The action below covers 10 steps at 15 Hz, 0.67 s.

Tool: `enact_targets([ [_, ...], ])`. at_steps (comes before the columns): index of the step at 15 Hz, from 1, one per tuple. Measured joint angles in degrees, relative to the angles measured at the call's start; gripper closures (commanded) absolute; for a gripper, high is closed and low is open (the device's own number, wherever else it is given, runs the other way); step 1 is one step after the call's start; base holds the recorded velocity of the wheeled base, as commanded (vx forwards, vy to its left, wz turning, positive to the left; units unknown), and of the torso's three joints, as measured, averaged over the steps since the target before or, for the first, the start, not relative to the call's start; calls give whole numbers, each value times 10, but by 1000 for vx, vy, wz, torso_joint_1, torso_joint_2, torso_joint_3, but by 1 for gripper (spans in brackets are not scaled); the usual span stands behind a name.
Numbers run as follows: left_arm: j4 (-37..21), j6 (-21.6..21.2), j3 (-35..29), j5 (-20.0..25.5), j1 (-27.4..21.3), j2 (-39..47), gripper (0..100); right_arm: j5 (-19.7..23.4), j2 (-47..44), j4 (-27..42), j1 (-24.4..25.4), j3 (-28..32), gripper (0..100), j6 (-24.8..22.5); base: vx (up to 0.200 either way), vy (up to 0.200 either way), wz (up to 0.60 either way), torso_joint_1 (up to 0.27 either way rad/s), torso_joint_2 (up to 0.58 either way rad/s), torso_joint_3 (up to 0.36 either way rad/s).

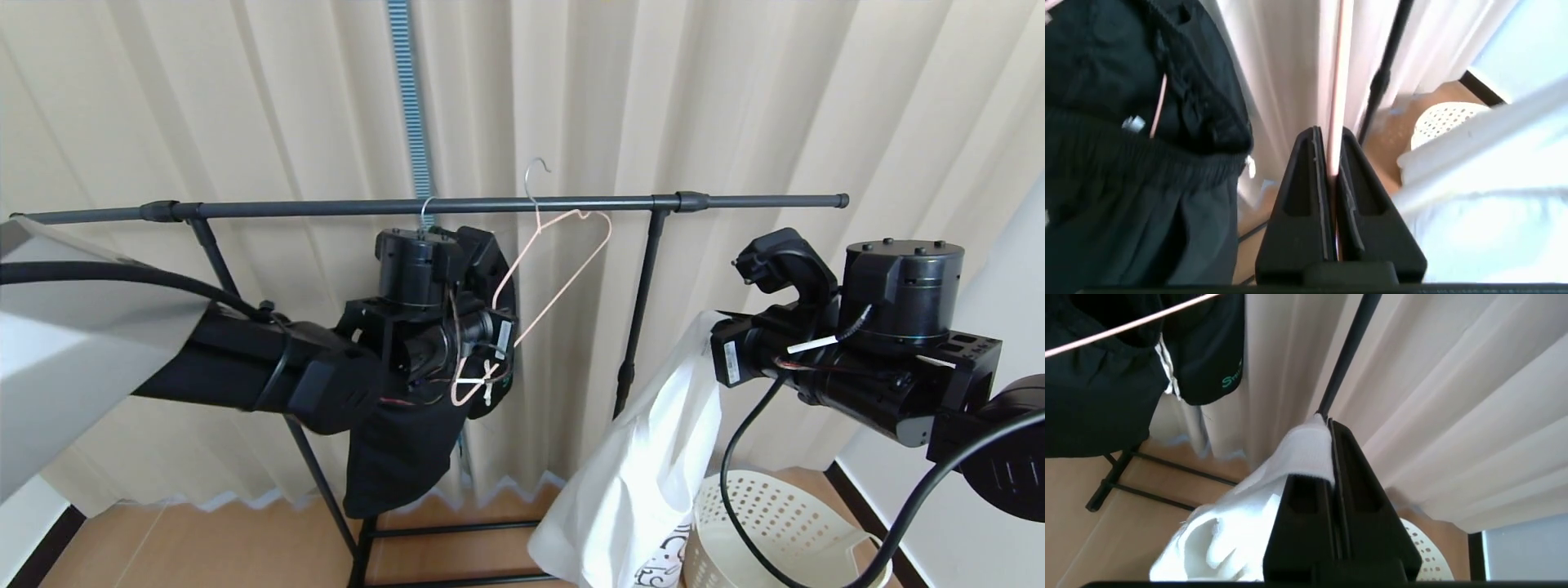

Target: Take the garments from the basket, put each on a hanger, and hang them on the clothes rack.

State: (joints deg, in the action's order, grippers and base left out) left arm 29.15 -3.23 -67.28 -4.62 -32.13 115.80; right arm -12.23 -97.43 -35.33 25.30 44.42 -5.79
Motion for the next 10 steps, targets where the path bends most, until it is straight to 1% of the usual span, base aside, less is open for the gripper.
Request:
enact_targets([
  [1, 17, -4, 40, 2, -2, -24, 100, -4, 1, 0, 0, 1, 100, 0, 0, 0, 0, 0, 0, 0],
  [4, 50, -25, 158, 22, -8, -103, 100, -43, 1, 0, 0, 5, 100, -1, 0, 0, 0, 0, 0, 0],
  [7, 88, -56, 273, 57, -14, -173, 100, -99, -3, 0, 0, 16, 100, -10, 0, 0, 0, 0, 0, 0],
  [8, 111, -68, 312, 66, -18, -192, 100, -128, -8, 0, 0, 22, 100, -13, 0, 0, 0, 0, 0, 0],
  [10, 154, -88, 372, 77, -31, -220, 100, -171, -21, -1, -2, 35, 100, -15, 0, 0, 0, 0, 0, 0],
])
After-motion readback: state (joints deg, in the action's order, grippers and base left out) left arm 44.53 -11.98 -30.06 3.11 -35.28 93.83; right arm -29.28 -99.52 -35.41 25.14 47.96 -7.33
